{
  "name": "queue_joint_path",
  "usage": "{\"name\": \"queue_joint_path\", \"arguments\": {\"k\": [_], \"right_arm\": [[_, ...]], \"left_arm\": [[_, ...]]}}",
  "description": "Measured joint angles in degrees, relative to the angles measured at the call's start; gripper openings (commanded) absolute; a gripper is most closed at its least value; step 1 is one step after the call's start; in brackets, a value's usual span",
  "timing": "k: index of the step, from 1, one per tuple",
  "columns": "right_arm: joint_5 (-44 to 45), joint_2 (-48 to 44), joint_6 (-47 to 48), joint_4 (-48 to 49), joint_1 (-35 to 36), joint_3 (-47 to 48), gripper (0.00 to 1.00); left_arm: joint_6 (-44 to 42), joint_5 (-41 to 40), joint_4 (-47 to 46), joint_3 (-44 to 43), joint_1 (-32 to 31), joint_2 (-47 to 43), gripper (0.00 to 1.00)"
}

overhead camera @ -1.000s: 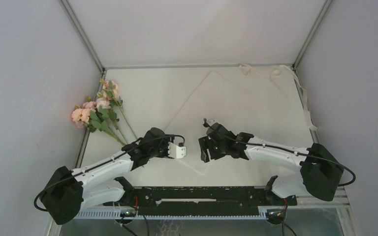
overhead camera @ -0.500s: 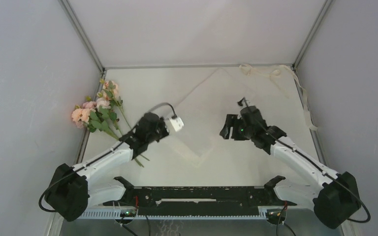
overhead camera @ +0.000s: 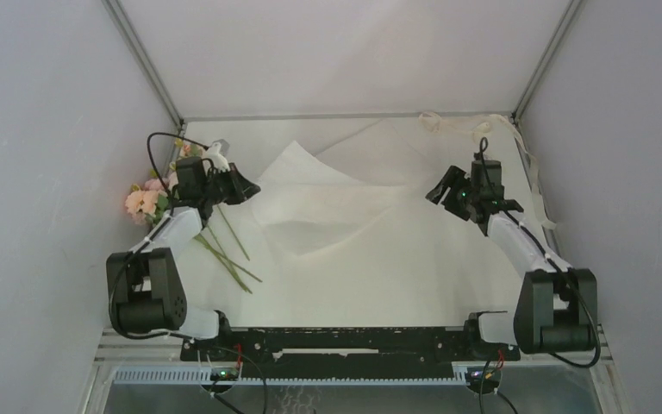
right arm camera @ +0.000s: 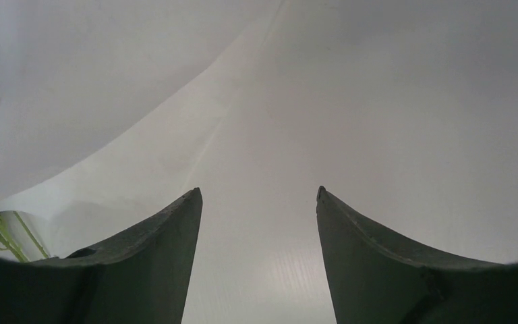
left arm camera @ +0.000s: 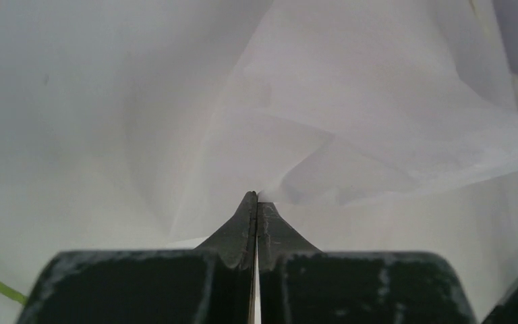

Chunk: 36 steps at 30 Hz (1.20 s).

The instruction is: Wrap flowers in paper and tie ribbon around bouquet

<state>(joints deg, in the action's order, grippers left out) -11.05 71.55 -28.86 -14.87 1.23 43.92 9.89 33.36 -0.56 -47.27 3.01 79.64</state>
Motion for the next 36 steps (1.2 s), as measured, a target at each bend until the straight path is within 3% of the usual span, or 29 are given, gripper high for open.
{"name": "queue_joint_path", "arguments": {"k": [8, 15, 25, 31, 33, 36], "right_arm": [[-1.8, 12.2, 0.2, 2.0, 4.7, 9.0, 0.73], [-3.3, 23.2, -1.4, 3.1, 1.4, 13.1, 0.73], [-8.2, 43.3, -7.5, 6.1, -0.4, 29.7, 0.64], [-11.7, 50.2, -13.5, 8.3, -0.5, 36.0, 0.61], [-12.5, 51.7, -15.2, 8.7, -0.5, 37.5, 0.55], [-13.3, 53.9, -16.7, 8.9, -0.4, 40.1, 0.33]], "left_arm": [[16.4, 9.2, -5.1, 0.1, 9.5, 9.6, 0.0], [26.1, 13.0, -10.0, 0.6, 15.0, 15.1, 0.0], [30.3, 15.1, -12.7, 1.5, 16.6, 18.6, 0.0], [31.5, 15.5, -14.1, 1.5, 17.2, 18.6, 0.0], [31.8, 15.5, -14.4, 1.6, 17.6, 18.6, 0.0], [31.8, 15.5, -14.9, 1.6, 18.1, 18.9, 0.0]]}}
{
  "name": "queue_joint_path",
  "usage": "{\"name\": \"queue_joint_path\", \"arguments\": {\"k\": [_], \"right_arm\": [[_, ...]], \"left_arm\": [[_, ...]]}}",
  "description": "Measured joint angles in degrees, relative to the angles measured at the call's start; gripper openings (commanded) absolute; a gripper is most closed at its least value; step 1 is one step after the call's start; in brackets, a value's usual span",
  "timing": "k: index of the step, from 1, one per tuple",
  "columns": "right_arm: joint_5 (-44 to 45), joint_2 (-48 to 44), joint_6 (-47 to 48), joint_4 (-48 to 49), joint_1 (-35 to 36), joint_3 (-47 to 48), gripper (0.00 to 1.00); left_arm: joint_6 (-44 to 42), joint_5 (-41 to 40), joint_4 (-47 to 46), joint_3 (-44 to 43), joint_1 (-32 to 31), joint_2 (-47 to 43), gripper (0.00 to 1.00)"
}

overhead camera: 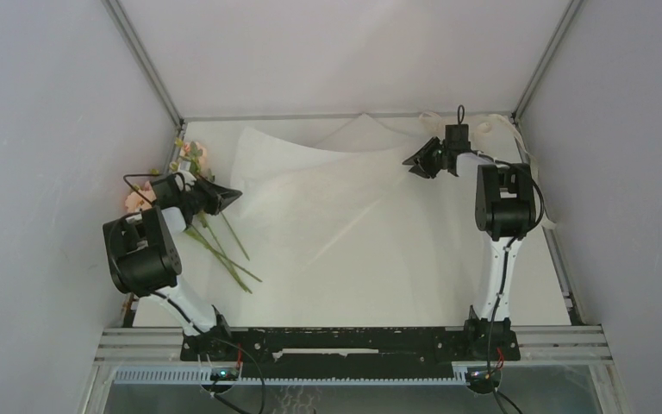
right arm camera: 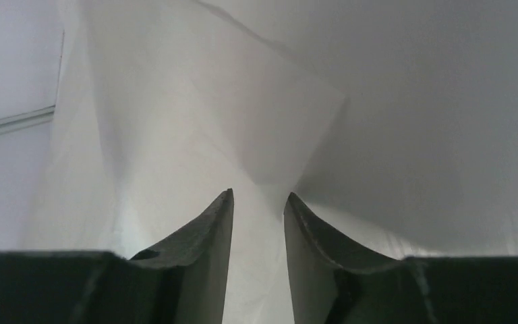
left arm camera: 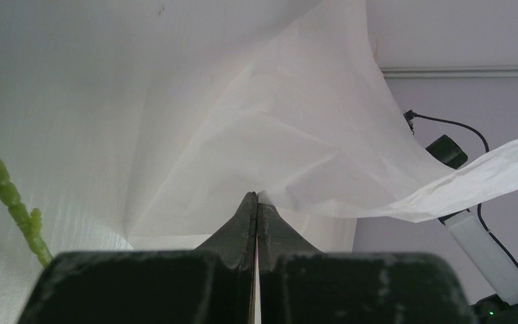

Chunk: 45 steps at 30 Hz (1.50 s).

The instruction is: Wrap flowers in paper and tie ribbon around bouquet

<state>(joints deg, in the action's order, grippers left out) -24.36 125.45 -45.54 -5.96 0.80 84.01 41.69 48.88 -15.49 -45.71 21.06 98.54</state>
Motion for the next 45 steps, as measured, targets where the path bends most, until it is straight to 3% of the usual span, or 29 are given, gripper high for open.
{"name": "queue_joint_path", "arguments": {"k": [5, 11, 17, 19, 22, 23, 27, 34, 39, 41, 45], "right_arm": [[-0.7, 2.6, -1.7, 0.3, 0.0, 2.1, 0.0], [-1.2, 1.9, -1.1, 0.9, -1.3, 1.0, 0.0], [-1.4, -5.8, 2.0, 2.2, -4.9, -8.7, 0.0], [-1.2, -9.3, 4.0, 1.8, -5.7, -11.7, 0.0], [-0.3, -16.4, 6.8, 0.6, -6.5, -16.5, 0.0], [0.0, -18.8, 7.7, 0.1, -7.1, -17.9, 0.0], [2.4, -28.3, 11.3, -2.8, -8.9, -22.5, 0.0], [12.9, -41.7, 17.4, -10.0, -10.4, -27.5, 0.0], [18.3, -46.7, 19.8, -13.1, -10.4, -29.6, 0.05], [20.0, -47.3, 20.5, -13.9, -10.1, -29.8, 0.11], [24.5, -48.3, 22.2, -14.7, -8.2, -29.9, 0.24]], "left_arm": [[0.4, 0.0, -0.1, 0.0, 0.5, 1.0, 0.0], [0.4, -0.3, 0.2, 0.0, 1.9, 1.1, 0.0], [4.6, -1.8, -2.0, 1.4, 2.2, 1.1, 0.0], [6.2, -2.2, -3.5, 3.5, 2.1, 1.1, 0.12], [5.7, -2.9, -2.7, 5.9, 1.4, 0.8, 0.46], [4.7, -3.1, -1.4, 6.0, 1.0, 0.4, 0.53], [-3.3, -4.0, 7.7, 4.7, -0.2, -3.2, 0.68], [-25.0, -8.1, 30.2, -5.8, -0.4, -10.2, 0.73], [-36.0, -14.2, 40.9, -6.4, -0.4, -17.4, 0.83], [-38.0, -17.8, 42.9, -6.5, -0.4, -19.7, 0.81], [-38.3, -25.3, 43.0, -7.1, -0.4, -19.6, 0.67]]}}
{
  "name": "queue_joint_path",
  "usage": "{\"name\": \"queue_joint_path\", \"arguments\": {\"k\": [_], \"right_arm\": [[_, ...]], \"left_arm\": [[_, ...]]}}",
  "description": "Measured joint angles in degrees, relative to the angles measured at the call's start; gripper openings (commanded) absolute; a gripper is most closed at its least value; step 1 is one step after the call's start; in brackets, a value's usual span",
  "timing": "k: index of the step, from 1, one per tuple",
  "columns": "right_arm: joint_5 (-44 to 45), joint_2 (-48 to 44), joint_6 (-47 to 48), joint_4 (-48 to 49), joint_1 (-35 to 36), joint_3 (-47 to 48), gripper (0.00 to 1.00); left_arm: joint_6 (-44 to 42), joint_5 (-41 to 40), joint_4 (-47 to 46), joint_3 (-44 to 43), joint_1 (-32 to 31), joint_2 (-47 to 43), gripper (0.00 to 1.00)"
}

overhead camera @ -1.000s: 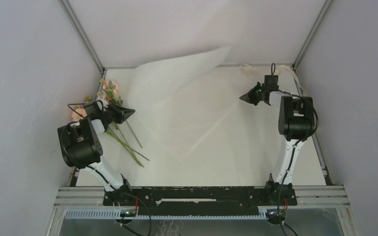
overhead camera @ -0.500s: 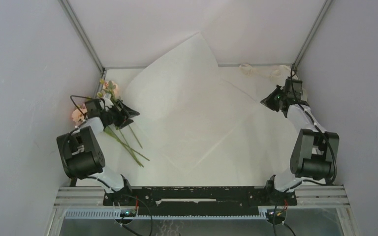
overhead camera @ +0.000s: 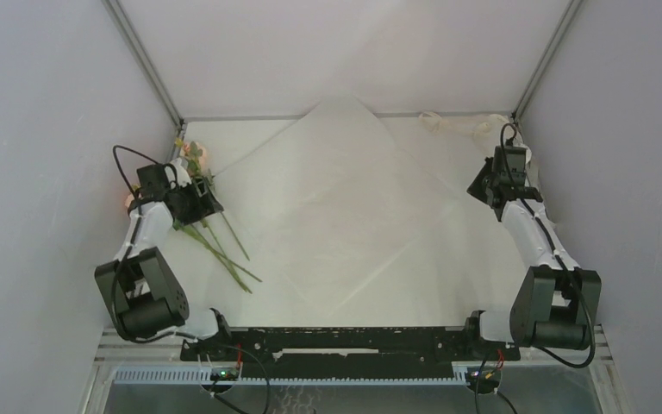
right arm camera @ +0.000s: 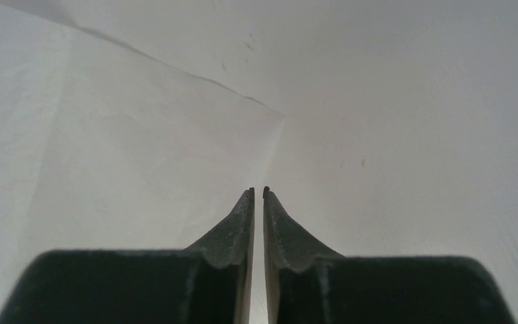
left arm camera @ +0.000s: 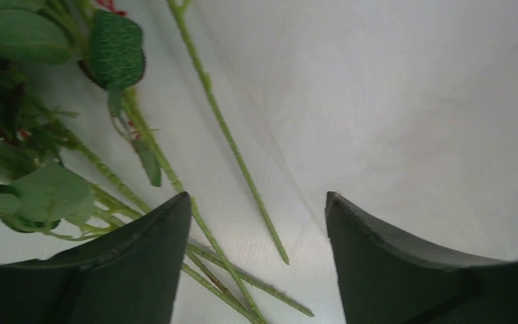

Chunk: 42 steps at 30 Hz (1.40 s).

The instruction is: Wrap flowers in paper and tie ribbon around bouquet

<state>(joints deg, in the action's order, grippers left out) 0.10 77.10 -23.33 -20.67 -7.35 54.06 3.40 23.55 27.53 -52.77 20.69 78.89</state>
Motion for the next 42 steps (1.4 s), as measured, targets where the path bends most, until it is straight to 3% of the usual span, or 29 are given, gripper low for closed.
{"name": "queue_joint_path", "arguments": {"k": [4, 11, 21, 26, 27, 30, 35, 42], "right_arm": [[3.1, -1.7, 1.6, -0.2, 3.7, 0.0, 0.3], [4.3, -2.3, 3.5, -0.2, 6.4, 0.0, 0.32], [4.4, -2.1, 4.6, -0.2, 9.4, 0.3, 0.33], [4.4, -1.7, 5.2, -0.2, 10.7, 1.3, 0.33], [4.5, -1.7, 5.3, -0.2, 11.0, 1.5, 0.33], [5.0, -1.7, 5.5, -0.3, 11.7, 1.7, 0.33], [6.5, -1.7, 5.8, -0.8, 13.3, 2.0, 0.34], [7.0, -1.8, 8.3, -1.7, 20.3, 4.7, 0.4]], "left_arm": [[1.9, -6.2, -0.3, -6.1, -1.6, 8.9, 0.63], [4.1, -14.3, -1.6, -15.5, -8.4, 22.1, 0.53], [8.5, -21.0, -3.4, -16.6, -8.5, 25.1, 0.49], [9.9, -22.1, -2.9, -20.1, -8.5, 31.6, 0.42], [10.2, -22.0, -3.4, -20.7, -8.5, 31.7, 0.36], [11.0, -22.0, -3.5, -20.9, -8.5, 31.9, 0.02], [12.8, -21.8, -3.7, -20.1, -8.1, 31.4, 0.0], [15.0, -19.4, -2.7, -14.4, -5.0, 14.4, 0.0]]}}
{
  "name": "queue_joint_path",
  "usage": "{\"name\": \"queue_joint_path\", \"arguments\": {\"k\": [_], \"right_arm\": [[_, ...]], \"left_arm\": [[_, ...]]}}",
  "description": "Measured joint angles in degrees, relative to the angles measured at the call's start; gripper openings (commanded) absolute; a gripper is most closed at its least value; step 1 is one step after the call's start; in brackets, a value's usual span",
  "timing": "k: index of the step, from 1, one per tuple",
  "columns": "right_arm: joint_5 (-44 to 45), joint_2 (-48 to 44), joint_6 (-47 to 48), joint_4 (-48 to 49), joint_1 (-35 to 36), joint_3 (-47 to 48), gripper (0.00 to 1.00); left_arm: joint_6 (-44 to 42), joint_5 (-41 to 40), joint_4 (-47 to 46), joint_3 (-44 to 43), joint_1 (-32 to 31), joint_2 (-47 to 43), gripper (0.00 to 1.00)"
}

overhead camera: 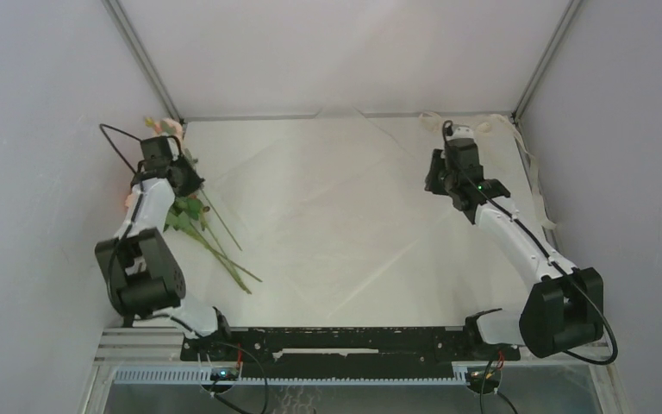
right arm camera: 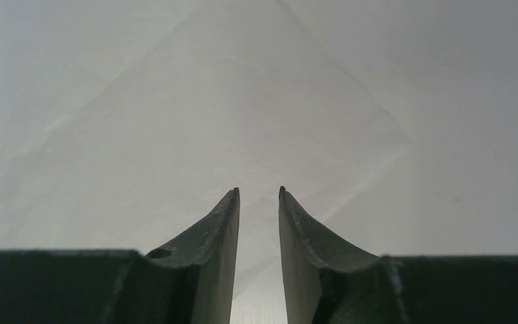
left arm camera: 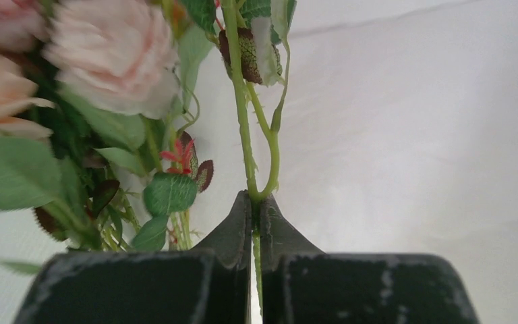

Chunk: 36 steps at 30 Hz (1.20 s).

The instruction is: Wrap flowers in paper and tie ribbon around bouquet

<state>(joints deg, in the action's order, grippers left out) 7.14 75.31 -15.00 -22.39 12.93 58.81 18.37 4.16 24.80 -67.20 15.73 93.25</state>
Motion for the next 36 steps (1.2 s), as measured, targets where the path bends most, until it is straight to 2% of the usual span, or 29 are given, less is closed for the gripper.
{"name": "queue_joint_path", "arguments": {"k": [4, 6, 8, 9, 10, 14, 16, 18, 19, 22, 23, 24, 25, 26, 27, 28, 32, 34, 35, 36], "right_arm": [[-4.0, 0.1, 2.3, 2.1, 8.6, 0.3, 0.61], [-8.9, 1.2, 3.2, 3.7, 13.9, 1.9, 0.72], [-14.1, 4.6, 3.9, 6.3, 19.8, 5.9, 0.83], [-16.7, 7.0, 4.2, 8.0, 22.8, 8.6, 0.94], [-19.3, 9.6, 4.2, 10.1, 25.6, 11.3, 0.99], [-28.8, 20.5, 1.8, 18.6, 33.7, 21.9, 1.0], [-30.5, 26.2, 0.0, 19.2, 36.4, 28.6, 1.0], [-30.4, 31.7, -1.7, 18.5, 38.0, 35.5, 0.96], [-30.2, 33.9, -2.4, 18.3, 38.4, 38.1, 0.9], [-29.6, 39.5, -6.0, 17.3, 38.6, 43.5, 0.38], [-29.4, 40.5, -6.2, 17.0, 38.5, 44.1, 0.25], [-29.0, 41.4, -7.6, 16.5, 38.2, 44.3, 0.08], [-28.5, 41.9, -9.0, 15.8, 37.9, 44.1, 0.0], [-28.4, 42.0, -9.2, 15.5, 37.7, 43.8, 0.0], [-27.6, 41.7, -10.0, 15.6, 37.6, 42.9, 0.0], [-26.0, 41.1, -10.3, 15.6, 37.4, 41.7, 0.0], [-19.7, 38.7, -11.1, 14.1, 33.7, 34.7, 0.0], [-16.5, 39.0, -11.1, 11.7, 29.8, 33.0, 0.0], [-14.8, 39.4, -11.1, 10.4, 27.6, 32.8, 0.0], [-13.2, 40.1, -11.0, 9.6, 25.9, 32.9, 0.0]], "left_arm": [[1.8, 5.9, -0.4, 0.0, 0.4, -11.5, 0.0], [2.4, 9.1, -0.8, 0.2, 0.3, -13.8, 0.0], [3.8, 14.1, -2.1, 1.7, -0.1, -16.9, 0.0], [4.3, 16.2, -2.6, 2.4, -0.6, -18.1, 0.0], [4.9, 17.8, -3.1, 3.1, -1.2, -19.1, 0.0], [8.3, 24.7, -7.2, 6.4, -6.4, -23.4, 0.0], [10.5, 28.2, -11.1, 8.3, -8.8, -25.5, 0.0], [13.2, 31.5, -15.0, 10.0, -10.1, -26.9, 0.0], [14.6, 33.0, -17.2, 10.7, -10.6, -27.4, 0.0], [17.8, 36.1, -22.4, 12.1, -11.5, -27.8, 0.0], [18.4, 36.7, -23.4, 12.4, -11.6, -27.8, 0.0], [19.1, 37.3, -24.1, 12.7, -11.8, -27.8, 0.1], [19.2, 37.6, -24.4, 12.9, -11.8, -27.8, 0.47], [18.7, 37.3, -24.2, 12.9, -11.8, -27.6, 0.68], [17.6, 36.9, -23.5, 12.9, -11.7, -27.3, 0.79], [16.1, 36.7, -21.6, 12.7, -11.6, -27.1, 0.85], [6.2, 26.6, -10.3, 10.9, -10.2, -27.1, 0.92], [1.3, 20.3, -6.0, 10.5, -7.3, -27.1, 0.93], [-1.0, 17.6, -4.3, 10.5, -5.0, -27.0, 0.99], [-2.6, 15.2, -2.9, 10.5, -2.7, -26.8, 1.0]]}}
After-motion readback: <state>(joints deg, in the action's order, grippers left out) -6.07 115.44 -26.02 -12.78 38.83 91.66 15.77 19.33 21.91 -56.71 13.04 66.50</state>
